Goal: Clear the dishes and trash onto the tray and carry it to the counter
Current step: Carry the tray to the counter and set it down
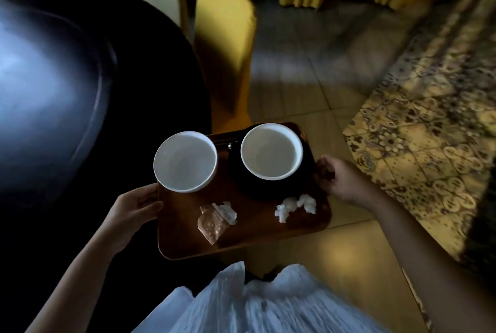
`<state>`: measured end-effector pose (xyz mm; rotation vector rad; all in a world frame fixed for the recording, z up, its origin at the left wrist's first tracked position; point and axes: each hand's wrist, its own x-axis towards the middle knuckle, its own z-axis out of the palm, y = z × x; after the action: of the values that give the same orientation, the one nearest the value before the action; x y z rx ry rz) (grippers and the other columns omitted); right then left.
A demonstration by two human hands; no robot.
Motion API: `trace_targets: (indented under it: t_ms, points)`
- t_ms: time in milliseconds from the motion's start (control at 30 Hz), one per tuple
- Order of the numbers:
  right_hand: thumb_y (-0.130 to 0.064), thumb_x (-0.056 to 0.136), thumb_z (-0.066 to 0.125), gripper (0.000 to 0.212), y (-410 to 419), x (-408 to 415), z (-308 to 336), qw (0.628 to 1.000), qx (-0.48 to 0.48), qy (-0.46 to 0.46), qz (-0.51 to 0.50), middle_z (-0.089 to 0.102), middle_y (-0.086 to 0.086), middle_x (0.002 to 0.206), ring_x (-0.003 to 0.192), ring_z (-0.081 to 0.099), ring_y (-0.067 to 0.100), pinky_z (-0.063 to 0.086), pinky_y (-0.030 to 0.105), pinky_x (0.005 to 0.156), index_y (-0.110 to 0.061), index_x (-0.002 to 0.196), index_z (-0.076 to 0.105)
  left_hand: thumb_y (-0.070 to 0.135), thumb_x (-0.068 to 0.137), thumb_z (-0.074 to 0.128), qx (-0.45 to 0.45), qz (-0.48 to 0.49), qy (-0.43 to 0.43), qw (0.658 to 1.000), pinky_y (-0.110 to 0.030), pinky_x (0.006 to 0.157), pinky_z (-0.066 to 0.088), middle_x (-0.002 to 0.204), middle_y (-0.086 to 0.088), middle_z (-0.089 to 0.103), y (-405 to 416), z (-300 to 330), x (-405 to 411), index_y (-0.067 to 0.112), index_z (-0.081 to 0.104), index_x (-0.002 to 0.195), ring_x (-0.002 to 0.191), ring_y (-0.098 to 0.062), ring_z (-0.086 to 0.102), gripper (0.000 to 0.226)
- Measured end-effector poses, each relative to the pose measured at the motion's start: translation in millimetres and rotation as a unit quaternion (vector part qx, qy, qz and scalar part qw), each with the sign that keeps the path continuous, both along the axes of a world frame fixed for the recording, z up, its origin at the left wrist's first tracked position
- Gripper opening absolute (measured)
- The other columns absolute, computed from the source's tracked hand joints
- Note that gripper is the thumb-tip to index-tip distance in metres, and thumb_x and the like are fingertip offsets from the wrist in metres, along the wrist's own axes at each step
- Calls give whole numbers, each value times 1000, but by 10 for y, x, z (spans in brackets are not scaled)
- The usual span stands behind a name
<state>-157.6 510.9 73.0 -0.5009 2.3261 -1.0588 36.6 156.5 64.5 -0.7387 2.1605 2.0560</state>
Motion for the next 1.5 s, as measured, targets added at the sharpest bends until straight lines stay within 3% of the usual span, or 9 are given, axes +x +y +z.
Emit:
trace_targets:
  t_ms: [400, 567, 733, 833, 933, 1000, 1067, 1267, 1500]
  points:
    - [-13, 79, 63, 29, 1796, 414, 130, 967, 79, 31, -238, 54, -10, 74, 69, 53, 8, 37, 26, 53, -34, 72, 44, -7, 81, 58, -48, -205, -9, 978, -22, 68, 55, 98, -13, 70, 1306, -145, -1307, 5, 62, 114, 82, -15, 69, 36]
    - [-14, 79, 61, 15, 2093, 853, 122, 924, 102, 12, -368, 62, -1, 85, 80, 60, 18, 49, 35, 65, -21, 89, 53, -9, 79, 60, -98, -289, -13, 952, -11, 56, 51, 67, 13, 73, 1658, -239, -1979, 25, 67, 96, 62, 3, 65, 38]
    - [-9, 80, 61, 14, 2041, 1397, 160, 864, 107, 27, -492, 53, -5, 72, 72, 54, 20, 41, 36, 64, -16, 81, 49, -6, 84, 56, -113, -425, -3, 898, -16, 60, 52, 85, 3, 71, 2078, -218, -2547, 7, 61, 114, 67, -2, 65, 33]
    - [-7, 81, 62, 15, 1949, 1735, 173, 832, 95, 27, -546, 49, 1, 70, 69, 49, 23, 37, 33, 61, -11, 77, 48, -9, 81, 57, -113, -504, 24, 856, -10, 56, 50, 84, 12, 73, 2347, -124, -2754, 20, 63, 106, 68, 5, 66, 38]
    - [-4, 81, 62, 13, 1835, 2107, 155, 773, 47, 6, -632, 55, 1, 74, 74, 56, 25, 44, 33, 65, -11, 84, 52, -12, 78, 60, -144, -594, 78, 788, -2, 60, 47, 108, 1, 62, 2685, -61, -2840, 20, 52, 116, 72, 12, 61, 50]
    - [-3, 81, 63, 14, 1753, 2359, 132, 742, 36, 11, -669, 56, 0, 73, 75, 59, 27, 47, 36, 68, -10, 86, 53, -14, 77, 59, -142, -626, 95, 761, -4, 59, 48, 111, -5, 58, 2896, -63, -2824, 17, 49, 118, 81, -2, 63, 53]
    - [-2, 81, 62, 12, 1688, 2605, 103, 714, 30, 13, -700, 57, 1, 71, 74, 59, 28, 48, 39, 69, -7, 87, 53, -13, 77, 60, -136, -647, 100, 744, -8, 58, 49, 112, -6, 59, 3102, -52, -2746, 18, 50, 119, 87, -15, 61, 52]
    - [-2, 80, 63, 25, 1570, 3366, 25, 628, 24, 13, -778, 58, -1, 70, 69, 59, 22, 48, 35, 65, -22, 73, 50, -10, 82, 56, -107, -713, 55, 691, -21, 69, 46, 116, -7, 59, 3657, -24, -2314, 5, 51, 128, 94, -18, 59, 48]
    - [5, 78, 62, 35, 1624, 4351, -19, 573, 19, 21, -819, 57, 0, 70, 68, 58, 22, 48, 34, 62, -26, 69, 47, -8, 83, 55, -82, -751, 41, 654, -11, 55, 51, 111, -1, 61, 4298, -38, -1515, 12, 51, 126, 85, -1, 58, 48]
